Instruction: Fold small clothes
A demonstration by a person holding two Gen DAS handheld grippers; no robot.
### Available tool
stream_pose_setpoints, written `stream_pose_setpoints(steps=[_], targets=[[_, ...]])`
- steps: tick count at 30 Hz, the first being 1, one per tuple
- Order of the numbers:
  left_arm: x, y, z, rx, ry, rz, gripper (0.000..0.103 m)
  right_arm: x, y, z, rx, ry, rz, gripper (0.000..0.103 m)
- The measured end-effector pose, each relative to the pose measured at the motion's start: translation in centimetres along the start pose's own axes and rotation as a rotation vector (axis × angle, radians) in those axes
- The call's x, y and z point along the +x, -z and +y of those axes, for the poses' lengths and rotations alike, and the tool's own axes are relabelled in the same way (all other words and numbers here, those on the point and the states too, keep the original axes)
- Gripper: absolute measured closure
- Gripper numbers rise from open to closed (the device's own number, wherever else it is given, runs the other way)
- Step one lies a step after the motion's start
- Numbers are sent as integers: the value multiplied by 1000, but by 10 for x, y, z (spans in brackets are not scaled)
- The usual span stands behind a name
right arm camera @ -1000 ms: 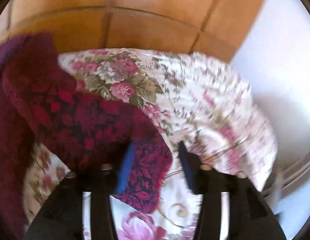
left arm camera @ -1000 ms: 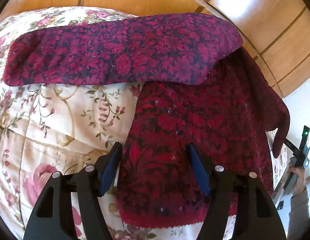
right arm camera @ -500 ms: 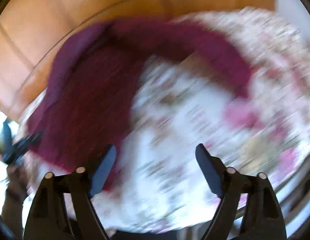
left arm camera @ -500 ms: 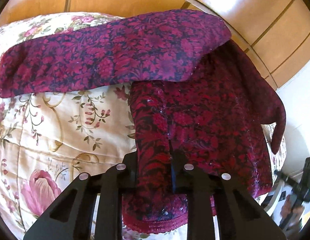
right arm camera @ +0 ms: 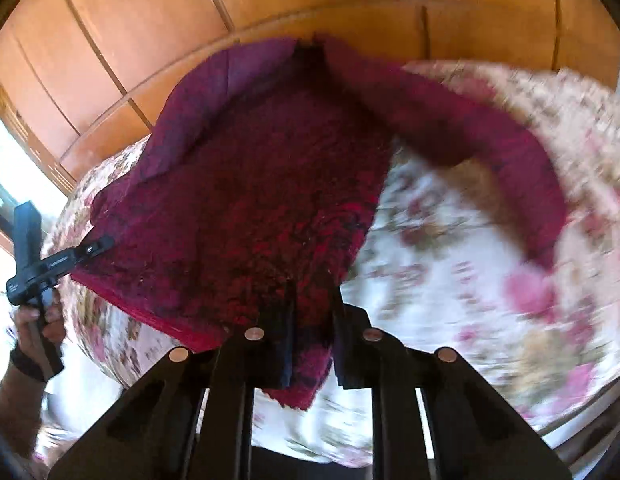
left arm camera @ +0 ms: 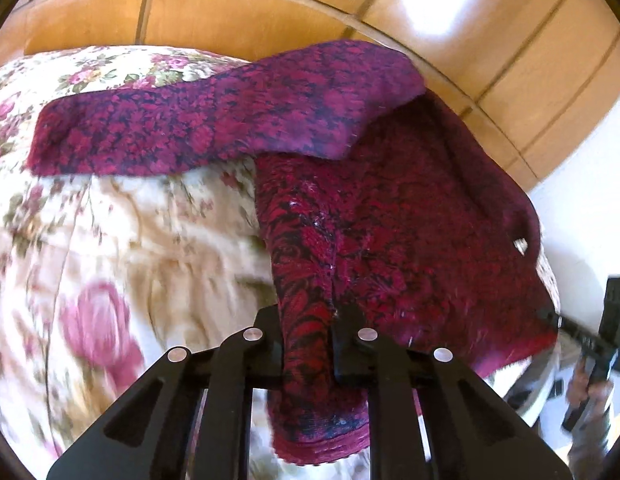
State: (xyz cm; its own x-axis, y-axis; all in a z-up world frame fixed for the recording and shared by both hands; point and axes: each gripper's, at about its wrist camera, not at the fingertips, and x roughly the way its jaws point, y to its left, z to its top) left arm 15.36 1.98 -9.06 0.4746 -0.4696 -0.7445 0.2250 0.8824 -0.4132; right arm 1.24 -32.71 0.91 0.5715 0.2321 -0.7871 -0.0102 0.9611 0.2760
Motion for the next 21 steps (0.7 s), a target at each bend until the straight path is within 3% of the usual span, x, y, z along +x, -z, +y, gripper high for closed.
stream_pose_setpoints(steps=[3, 6, 7, 9, 10, 12, 13, 17, 19, 21], targets=[[-14, 38, -16, 1, 36, 30, 90, -3, 21, -20, -2, 59, 52, 90], [-16, 66, -24, -8, 18, 57, 90, 18, 42, -36, 20, 113, 125, 90], [-14, 74, -25, -8, -12, 55, 89, 22, 50, -42, 32, 125, 137, 90], [-10, 77, -20, -42, 8, 71, 83, 26, 57, -49, 62, 119, 124, 87], [-13, 74, -13, -80, 19, 64, 77, 25, 54, -48, 57, 130, 111, 85], [-21, 64, -1, -121, 34, 34, 67, 19, 49, -46, 49, 174, 77, 54], [-29, 57, 8, -142, 10, -6, 63, 16, 48, -45, 45, 190, 63, 48], [-53, 26, 50, -232, -108, -125, 49, 6, 36, -31, 39, 176, -2, 40], [-60, 3, 82, -294, -194, -183, 34, 11, 30, -16, 16, 145, -16, 35], [-64, -12, 107, -336, -245, -210, 34, 19, 24, 3, -7, 100, -13, 34]])
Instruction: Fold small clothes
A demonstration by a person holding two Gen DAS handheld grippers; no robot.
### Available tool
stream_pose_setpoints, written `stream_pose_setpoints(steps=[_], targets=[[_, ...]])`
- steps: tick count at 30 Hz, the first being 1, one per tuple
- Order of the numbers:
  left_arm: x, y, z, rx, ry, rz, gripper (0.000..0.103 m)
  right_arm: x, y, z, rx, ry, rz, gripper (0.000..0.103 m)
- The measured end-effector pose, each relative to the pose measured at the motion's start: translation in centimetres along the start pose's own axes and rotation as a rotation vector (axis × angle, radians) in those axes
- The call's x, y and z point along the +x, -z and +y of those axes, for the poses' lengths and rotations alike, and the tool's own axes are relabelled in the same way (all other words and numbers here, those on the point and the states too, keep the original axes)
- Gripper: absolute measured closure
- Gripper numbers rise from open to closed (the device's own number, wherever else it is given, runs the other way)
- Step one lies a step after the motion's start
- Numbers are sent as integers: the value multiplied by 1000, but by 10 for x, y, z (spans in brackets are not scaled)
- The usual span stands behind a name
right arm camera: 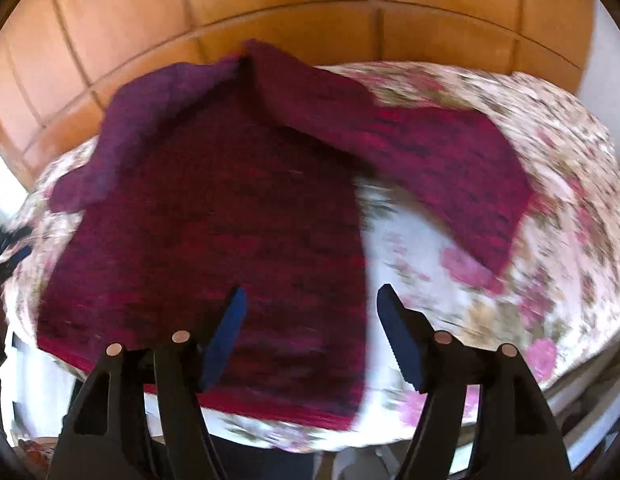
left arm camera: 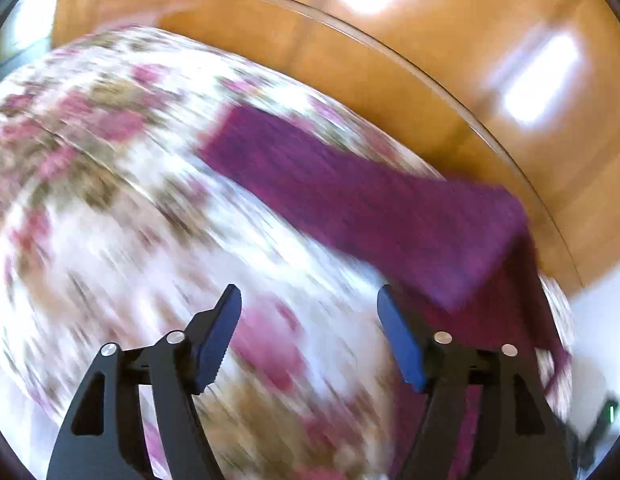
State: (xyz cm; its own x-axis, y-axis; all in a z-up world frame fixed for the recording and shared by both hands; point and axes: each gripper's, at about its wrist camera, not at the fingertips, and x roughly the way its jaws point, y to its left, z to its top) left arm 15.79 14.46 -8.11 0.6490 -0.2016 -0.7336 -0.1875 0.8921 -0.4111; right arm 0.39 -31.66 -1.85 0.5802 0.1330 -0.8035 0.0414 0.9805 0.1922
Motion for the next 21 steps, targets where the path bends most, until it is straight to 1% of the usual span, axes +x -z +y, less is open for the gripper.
stream_pose_setpoints(steps=[1, 5, 6, 7, 8, 11, 12, 13, 14, 15, 17, 18, 20, 21], targets=[[7, -17, 13, -32, -34, -12, 34, 5, -2, 12, -14, -25, 5, 34], [33, -66, 55, -162, -100, -25, 33, 29, -11, 48, -54, -93, 44, 33], [36, -74, 59, -177, -108, -27, 33, 36, -9, 55, -63, -101, 53, 33], [44, -84, 64, -190, -119, -30, 33, 43, -11, 61, -69, -108, 65, 32], [51, -92, 67, -190, -113, -28, 33, 50, -12, 66, -76, -111, 81, 32], [71, -107, 62, -160, -96, -13, 33, 61, -11, 75, -80, -106, 100, 30], [78, -110, 57, -135, -95, -5, 45, 63, -12, 76, -75, -103, 104, 30], [89, -113, 49, -87, -90, 11, 79, 63, -11, 78, -71, -100, 106, 30], [100, -115, 42, -49, -112, 32, 90, 65, -14, 77, -64, -98, 109, 30], [104, -116, 38, -14, -141, 43, 94, 66, -18, 77, -61, -97, 110, 30], [101, -123, 38, 3, -156, 25, 96, 68, -22, 77, -62, -89, 110, 30], [96, -127, 41, -6, -159, 6, 97, 70, -23, 78, -64, -86, 109, 30], [74, -140, 55, -55, -189, -65, 97, 73, -25, 79, -64, -80, 109, 30], [68, -145, 61, -71, -203, -84, 97, 75, -28, 80, -61, -78, 105, 30]])
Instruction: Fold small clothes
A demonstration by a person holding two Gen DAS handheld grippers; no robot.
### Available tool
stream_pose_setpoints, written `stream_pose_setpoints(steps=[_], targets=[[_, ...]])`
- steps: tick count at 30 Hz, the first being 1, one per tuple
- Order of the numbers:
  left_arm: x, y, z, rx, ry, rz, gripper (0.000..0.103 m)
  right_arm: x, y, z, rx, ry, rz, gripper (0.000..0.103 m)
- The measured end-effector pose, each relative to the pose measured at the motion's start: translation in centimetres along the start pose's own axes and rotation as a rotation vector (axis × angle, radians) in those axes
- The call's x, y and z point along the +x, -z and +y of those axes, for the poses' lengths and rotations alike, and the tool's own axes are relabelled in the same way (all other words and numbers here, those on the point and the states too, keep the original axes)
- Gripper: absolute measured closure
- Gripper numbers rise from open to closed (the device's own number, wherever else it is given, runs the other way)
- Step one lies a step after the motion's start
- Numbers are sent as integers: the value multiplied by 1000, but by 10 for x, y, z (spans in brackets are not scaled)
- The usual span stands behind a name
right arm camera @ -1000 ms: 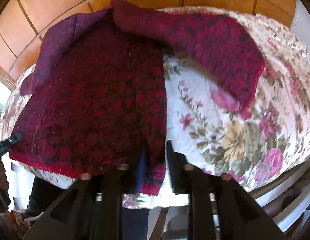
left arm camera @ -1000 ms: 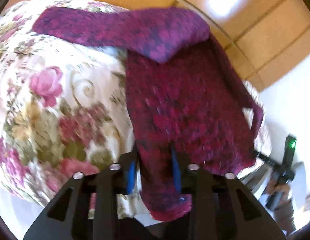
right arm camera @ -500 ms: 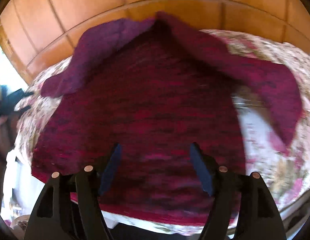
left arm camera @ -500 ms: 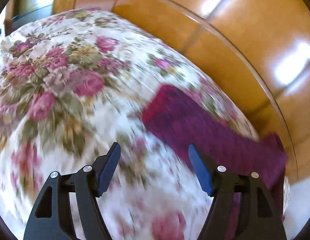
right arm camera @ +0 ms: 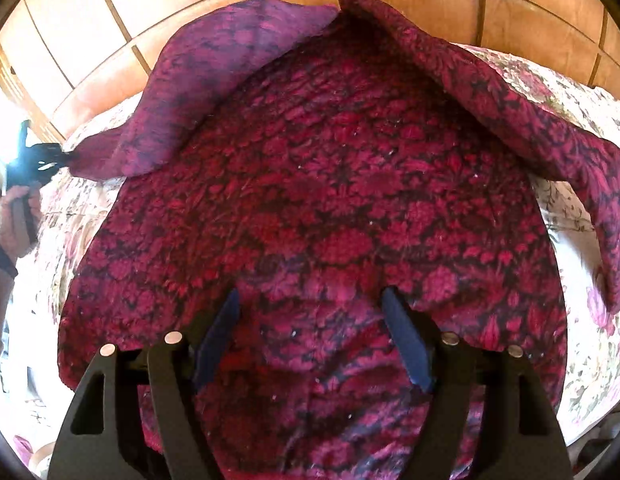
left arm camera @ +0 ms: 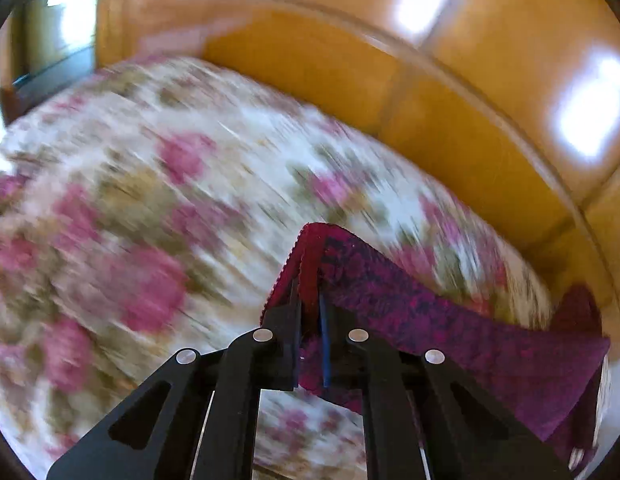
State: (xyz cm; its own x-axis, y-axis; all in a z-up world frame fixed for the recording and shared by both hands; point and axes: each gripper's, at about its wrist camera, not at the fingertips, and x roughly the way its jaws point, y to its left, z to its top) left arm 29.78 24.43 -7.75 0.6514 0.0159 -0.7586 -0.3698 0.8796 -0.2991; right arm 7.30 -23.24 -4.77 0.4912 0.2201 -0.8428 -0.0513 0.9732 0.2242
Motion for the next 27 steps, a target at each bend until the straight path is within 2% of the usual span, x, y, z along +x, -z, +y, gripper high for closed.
stream_pose_setpoints(steps=[4, 8, 11, 12, 14, 15, 16, 17, 18, 19, 21, 25, 27], targets=[[-25, -36, 41, -77, -106, -89, 97, 7, -8, 2, 3, 5, -11, 30], [-35, -60, 68, -137, -174, -126, 97, 14, -14, 5, 3, 16, -10, 29], [-24, -70, 72, -139, -206, -111, 97, 17, -17, 6, 5, 29, -10, 28], [-17, -71, 71, -133, -240, -102, 96, 18, -17, 5, 6, 31, -9, 28], [-1, -69, 70, -149, -257, -56, 95, 17, -17, 5, 3, 38, -10, 28], [3, -66, 71, -166, -257, -40, 90, 16, -16, 5, 0, 43, -12, 28], [5, -61, 72, -196, -258, -27, 75, 14, -15, 4, 0, 52, -17, 28], [3, -56, 71, -212, -255, -34, 67, 11, -15, 2, 0, 59, -21, 28], [-1, -50, 69, -220, -252, -54, 48, 7, -14, -1, 0, 74, -31, 28], [-9, -42, 64, -224, -246, -81, 37, 2, -13, -3, -2, 92, -42, 28], [-21, -29, 53, -207, -212, -106, 35, -13, -10, -11, -13, 168, -88, 28], [-39, 3, 25, -130, -95, -81, 35, -48, -1, -40, -10, 352, -190, 28], [-47, 25, 6, -76, -41, -60, 35, -62, 9, -56, -46, 529, -239, 27]])
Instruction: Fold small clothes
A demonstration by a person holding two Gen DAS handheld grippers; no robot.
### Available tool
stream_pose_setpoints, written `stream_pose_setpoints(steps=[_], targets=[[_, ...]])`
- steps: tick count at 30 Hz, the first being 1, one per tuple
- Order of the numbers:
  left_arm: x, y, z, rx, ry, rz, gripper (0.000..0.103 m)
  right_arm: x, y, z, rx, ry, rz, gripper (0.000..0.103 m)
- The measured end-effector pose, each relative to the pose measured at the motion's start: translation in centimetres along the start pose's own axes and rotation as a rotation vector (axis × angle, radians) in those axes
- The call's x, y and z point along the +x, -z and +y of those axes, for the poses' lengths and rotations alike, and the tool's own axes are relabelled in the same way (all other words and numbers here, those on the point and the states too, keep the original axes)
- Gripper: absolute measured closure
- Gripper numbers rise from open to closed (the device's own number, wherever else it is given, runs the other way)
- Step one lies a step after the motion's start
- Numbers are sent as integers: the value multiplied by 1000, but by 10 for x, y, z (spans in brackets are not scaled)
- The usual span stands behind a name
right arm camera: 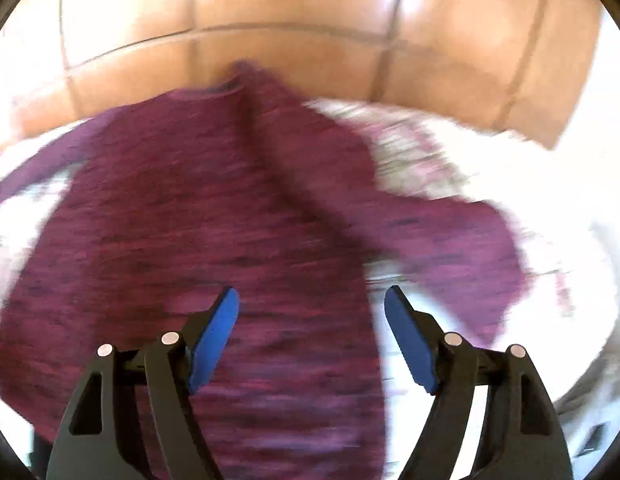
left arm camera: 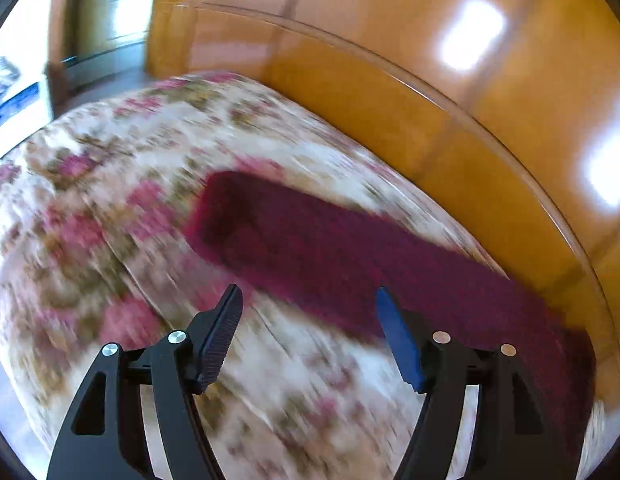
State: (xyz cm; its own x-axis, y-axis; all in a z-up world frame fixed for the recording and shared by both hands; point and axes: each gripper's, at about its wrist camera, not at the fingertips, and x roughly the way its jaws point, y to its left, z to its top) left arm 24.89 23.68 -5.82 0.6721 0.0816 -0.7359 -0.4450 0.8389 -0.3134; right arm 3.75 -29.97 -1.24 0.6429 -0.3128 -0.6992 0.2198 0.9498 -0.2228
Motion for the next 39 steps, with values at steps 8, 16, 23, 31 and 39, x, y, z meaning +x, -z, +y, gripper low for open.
stream_pose_setpoints(steps=[8, 16, 23, 31, 39], targets=[[-33, 100, -66, 196, 190, 130, 35, 30, 42, -53, -47, 294, -14, 22], [-56, 176, -136, 348, 330, 211, 35, 68, 31, -77, 11, 190, 11, 84], [-56, 220, -183, 524, 347, 243, 35, 15, -11, -125, 107, 132, -103, 91], [-49, 218, -181, 495, 329, 273, 35, 56, -81, -200, 269, 89, -26, 91], [-53, 206, -157, 422, 273, 262, 35, 165, -145, -254, 313, 251, 80, 91]])
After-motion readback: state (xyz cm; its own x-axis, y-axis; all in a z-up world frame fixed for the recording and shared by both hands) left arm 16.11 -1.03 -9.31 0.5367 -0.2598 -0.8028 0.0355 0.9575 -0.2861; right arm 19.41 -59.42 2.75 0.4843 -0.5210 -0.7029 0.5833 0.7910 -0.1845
